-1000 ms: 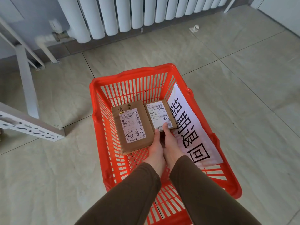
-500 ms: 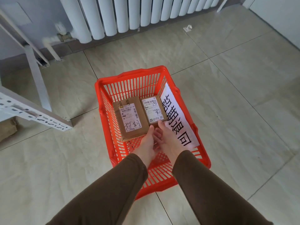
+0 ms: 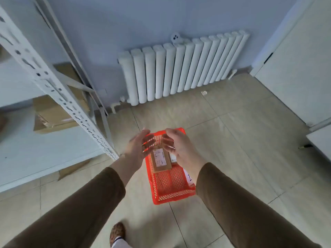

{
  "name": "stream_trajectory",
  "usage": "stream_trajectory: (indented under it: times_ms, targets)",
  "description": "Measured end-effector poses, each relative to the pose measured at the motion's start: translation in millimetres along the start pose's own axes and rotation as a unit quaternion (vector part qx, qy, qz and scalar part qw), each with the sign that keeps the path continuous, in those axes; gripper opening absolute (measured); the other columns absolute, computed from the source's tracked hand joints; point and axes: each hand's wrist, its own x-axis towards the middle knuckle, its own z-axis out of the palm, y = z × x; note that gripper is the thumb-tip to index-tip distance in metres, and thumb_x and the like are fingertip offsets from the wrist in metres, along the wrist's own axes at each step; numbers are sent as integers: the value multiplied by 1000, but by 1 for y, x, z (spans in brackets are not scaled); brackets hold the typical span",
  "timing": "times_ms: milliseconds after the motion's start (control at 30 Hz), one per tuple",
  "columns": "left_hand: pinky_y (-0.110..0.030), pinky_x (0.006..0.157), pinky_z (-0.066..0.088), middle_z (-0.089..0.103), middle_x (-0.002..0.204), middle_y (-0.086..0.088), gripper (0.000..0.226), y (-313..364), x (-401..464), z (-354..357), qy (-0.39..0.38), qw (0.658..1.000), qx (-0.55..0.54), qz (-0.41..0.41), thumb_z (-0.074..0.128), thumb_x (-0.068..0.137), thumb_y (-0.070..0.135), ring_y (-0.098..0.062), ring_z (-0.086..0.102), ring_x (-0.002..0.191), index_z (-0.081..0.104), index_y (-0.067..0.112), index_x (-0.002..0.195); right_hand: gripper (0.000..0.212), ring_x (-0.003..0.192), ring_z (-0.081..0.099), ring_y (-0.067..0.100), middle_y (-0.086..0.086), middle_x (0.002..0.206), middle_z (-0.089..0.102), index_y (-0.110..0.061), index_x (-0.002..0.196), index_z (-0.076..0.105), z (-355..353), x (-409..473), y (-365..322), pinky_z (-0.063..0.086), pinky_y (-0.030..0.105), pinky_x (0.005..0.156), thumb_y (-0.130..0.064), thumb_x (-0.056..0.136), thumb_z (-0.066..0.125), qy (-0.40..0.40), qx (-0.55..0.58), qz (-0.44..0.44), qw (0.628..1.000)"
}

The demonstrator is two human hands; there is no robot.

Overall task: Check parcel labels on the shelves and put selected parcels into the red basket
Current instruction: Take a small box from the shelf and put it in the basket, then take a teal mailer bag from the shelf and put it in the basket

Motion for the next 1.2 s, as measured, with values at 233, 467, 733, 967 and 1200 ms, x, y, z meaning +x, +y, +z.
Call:
stream_trajectory:
  times_ms: [233, 467, 733, 967, 1200]
  targets:
    - [-40, 93, 52, 73, 105, -7, 23, 192, -201, -33, -62, 981, 31, 179, 59, 104, 35, -22, 70, 97, 69, 14, 106, 12, 75, 68, 17, 4, 92, 72, -13, 109, 68, 112, -161, -162, 54, 28, 68, -20, 99, 65, -109, -99, -128, 981]
    - [-34, 92, 54, 72, 100, -1, 21, 308, -354, -123, -47, 950, 54, 303, 54, 107, 31, -18, 70, 95, 68, 17, 97, 9, 75, 68, 16, 4, 92, 73, -15, 104, 70, 238, -291, -226, 54, 30, 71, -20, 100, 63, -194, -171, -256, 931]
    - [-35, 90, 52, 70, 104, -3, 24, 404, -469, -269, -39, 912, 92, 398, 54, 107, 31, -17, 69, 93, 68, 16, 95, 13, 78, 67, 16, 3, 90, 72, -10, 107, 71, 408, -406, -233, 53, 28, 69, -15, 102, 60, -265, -189, -358, 875]
    - [-40, 96, 52, 72, 107, -4, 22, 479, -522, -361, -7, 883, 124, 453, 56, 106, 33, -21, 69, 102, 69, 14, 104, 19, 85, 70, 16, 0, 94, 73, -11, 111, 71, 529, -455, -239, 56, 29, 75, -25, 102, 60, -266, -211, -414, 845]
    - [-36, 92, 54, 74, 105, -2, 20, 545, -531, -423, 38, 840, 148, 520, 58, 105, 32, -20, 69, 104, 71, 18, 100, 37, 99, 70, 16, 1, 108, 72, -10, 123, 65, 624, -452, -262, 57, 34, 91, -40, 104, 55, -320, -222, -419, 821]
